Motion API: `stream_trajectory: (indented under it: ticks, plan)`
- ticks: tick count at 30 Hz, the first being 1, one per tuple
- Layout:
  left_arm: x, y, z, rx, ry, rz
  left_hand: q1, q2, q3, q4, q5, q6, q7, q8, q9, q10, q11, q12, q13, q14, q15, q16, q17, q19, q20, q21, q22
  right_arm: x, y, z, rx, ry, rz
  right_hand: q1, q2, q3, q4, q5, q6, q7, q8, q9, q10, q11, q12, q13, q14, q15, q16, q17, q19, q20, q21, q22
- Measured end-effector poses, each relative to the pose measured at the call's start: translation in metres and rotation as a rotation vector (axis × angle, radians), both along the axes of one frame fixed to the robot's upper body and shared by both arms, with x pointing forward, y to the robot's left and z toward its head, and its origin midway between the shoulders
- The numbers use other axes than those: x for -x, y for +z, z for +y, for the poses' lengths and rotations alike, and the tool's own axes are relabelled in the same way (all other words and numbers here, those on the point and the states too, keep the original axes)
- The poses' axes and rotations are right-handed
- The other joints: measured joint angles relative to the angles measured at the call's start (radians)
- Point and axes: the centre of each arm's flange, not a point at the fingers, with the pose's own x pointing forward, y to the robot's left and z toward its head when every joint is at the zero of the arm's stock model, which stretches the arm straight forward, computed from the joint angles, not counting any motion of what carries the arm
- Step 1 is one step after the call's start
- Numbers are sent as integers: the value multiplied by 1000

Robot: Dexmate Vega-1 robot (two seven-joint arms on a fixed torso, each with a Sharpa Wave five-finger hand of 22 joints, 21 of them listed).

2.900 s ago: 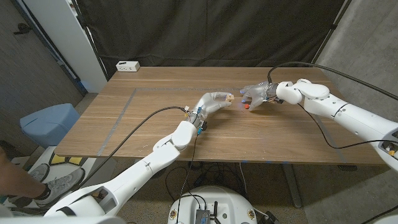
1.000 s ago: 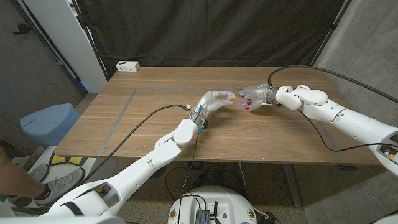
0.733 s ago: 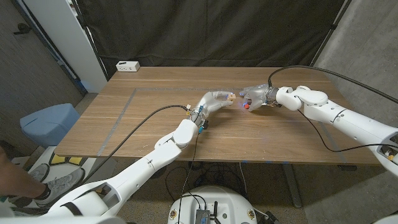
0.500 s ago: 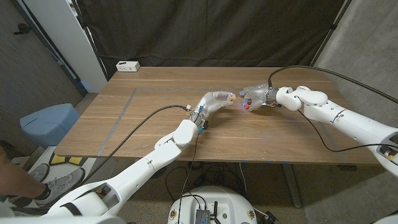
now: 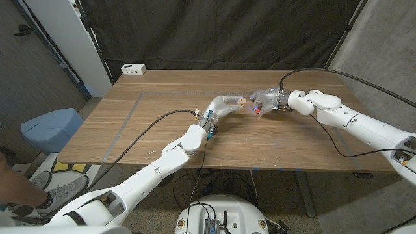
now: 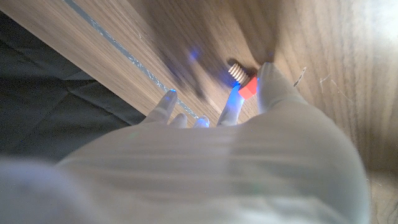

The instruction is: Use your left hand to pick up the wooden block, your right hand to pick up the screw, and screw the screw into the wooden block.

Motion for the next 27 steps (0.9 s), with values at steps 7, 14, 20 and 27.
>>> stream_trajectory:
  ticks: [7, 14, 20, 27]
  plan:
    - [-2, 1, 0, 0, 2, 0, -5, 6, 0, 0, 0, 0, 0, 0, 0, 0, 0, -2, 0, 0, 0, 0, 0, 0, 0, 0, 0, -2, 0, 1, -2, 7, 3, 0, 0, 4, 4, 0, 16, 12, 19, 9, 9, 1, 0, 0, 8, 0, 0, 0, 10, -17, 0, 0]
    - [-3, 2, 0, -1, 2, 2, -4, 12, 0, 0, 0, 0, 0, -1, 1, 2, -2, -6, -1, 0, 0, 0, 0, 0, 0, 0, 0, -3, 0, 3, -4, 22, 2, 9, -1, 8, 0, 0, 27, 13, 31, 16, 19, 1, 0, 0, 14, 0, 0, 0, 18, -25, 0, 0]
    - [-4, 2, -1, -2, 2, 3, -4, 12, 0, 0, 0, 0, 0, -4, 1, 2, -2, -6, 0, 0, 0, 0, 0, 0, 0, 0, 0, -3, 0, 2, -5, 26, 3, 9, -1, 8, 0, 0, 34, 20, 42, 21, 26, 6, 0, 0, 14, 0, 0, 5, 27, -22, 0, 0]
    - [-5, 2, -2, -5, -1, 5, -8, 15, 0, 0, -1, 0, 0, -4, 1, 2, -2, -8, 4, 0, 0, 0, 0, 0, 0, 0, 0, -3, 1, 2, -8, 29, 2, 20, -1, 12, 3, 0, 45, 31, 55, 27, 35, 10, 0, 5, 25, 0, 0, 5, 42, -26, 0, -5]
